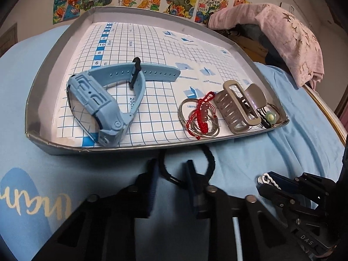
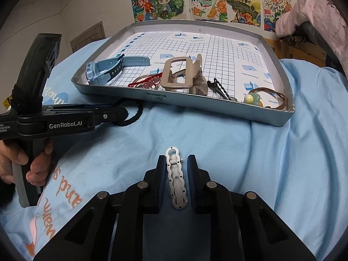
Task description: Organize jewelry
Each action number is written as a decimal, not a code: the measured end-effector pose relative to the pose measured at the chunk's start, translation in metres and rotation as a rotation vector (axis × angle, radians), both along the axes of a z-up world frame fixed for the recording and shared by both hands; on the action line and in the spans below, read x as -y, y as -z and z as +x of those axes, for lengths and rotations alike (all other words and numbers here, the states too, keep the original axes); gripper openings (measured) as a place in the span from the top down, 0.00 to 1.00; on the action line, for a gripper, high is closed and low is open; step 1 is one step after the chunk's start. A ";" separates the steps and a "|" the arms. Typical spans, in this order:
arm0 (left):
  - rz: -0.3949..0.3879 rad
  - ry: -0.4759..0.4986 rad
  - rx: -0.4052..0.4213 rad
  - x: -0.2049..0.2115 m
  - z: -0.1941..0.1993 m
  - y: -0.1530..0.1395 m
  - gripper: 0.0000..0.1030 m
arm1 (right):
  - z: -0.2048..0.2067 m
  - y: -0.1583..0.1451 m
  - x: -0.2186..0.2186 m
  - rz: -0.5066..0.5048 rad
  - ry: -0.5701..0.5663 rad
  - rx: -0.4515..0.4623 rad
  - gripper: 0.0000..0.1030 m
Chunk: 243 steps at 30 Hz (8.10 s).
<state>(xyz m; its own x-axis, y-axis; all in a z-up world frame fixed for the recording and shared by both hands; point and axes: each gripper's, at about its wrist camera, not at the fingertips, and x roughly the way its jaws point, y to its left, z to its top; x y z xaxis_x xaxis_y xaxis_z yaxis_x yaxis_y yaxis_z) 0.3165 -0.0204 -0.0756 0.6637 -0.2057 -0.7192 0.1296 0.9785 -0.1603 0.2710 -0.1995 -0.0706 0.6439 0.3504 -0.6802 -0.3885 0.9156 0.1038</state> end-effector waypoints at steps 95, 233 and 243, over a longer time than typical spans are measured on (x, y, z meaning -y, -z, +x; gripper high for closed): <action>-0.003 -0.187 0.515 -0.009 -0.062 -0.107 0.00 | -0.002 -0.094 0.050 0.196 0.283 0.484 0.01; 0.107 -0.247 0.590 -0.029 -0.273 -0.072 0.00 | -0.209 -0.093 0.039 0.101 0.332 0.522 0.01; 0.107 -0.247 0.591 -0.030 -0.273 -0.072 0.00 | -0.209 -0.094 0.039 0.101 0.333 0.522 0.01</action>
